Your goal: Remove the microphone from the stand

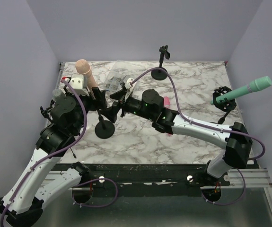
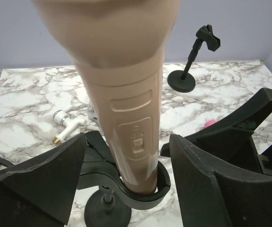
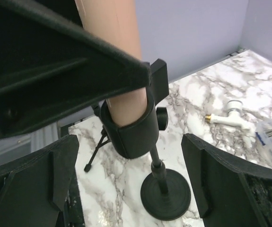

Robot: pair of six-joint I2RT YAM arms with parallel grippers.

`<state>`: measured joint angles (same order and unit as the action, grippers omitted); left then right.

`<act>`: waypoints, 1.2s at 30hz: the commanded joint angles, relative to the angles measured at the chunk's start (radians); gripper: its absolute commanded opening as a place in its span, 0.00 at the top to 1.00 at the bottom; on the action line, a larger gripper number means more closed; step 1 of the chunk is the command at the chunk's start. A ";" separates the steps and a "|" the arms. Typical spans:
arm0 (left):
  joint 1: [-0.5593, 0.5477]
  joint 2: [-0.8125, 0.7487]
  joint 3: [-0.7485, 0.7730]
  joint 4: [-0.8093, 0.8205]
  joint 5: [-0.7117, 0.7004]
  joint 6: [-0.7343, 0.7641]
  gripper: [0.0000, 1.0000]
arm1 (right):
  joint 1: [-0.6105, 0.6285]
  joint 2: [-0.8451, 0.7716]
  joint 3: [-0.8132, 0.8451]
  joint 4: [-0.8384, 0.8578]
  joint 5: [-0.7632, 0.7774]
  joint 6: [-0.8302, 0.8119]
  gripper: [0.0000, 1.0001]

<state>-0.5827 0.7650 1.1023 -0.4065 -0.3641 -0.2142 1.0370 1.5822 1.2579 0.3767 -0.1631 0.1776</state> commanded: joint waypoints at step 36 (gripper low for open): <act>0.002 -0.313 -0.067 -0.204 0.168 -0.031 0.01 | -0.049 0.047 0.223 -0.367 -0.137 -0.254 0.99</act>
<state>-0.5781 0.4408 1.0500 -0.6365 -0.3000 -0.2413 1.0821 1.7042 1.4773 0.1268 -0.0433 -0.0677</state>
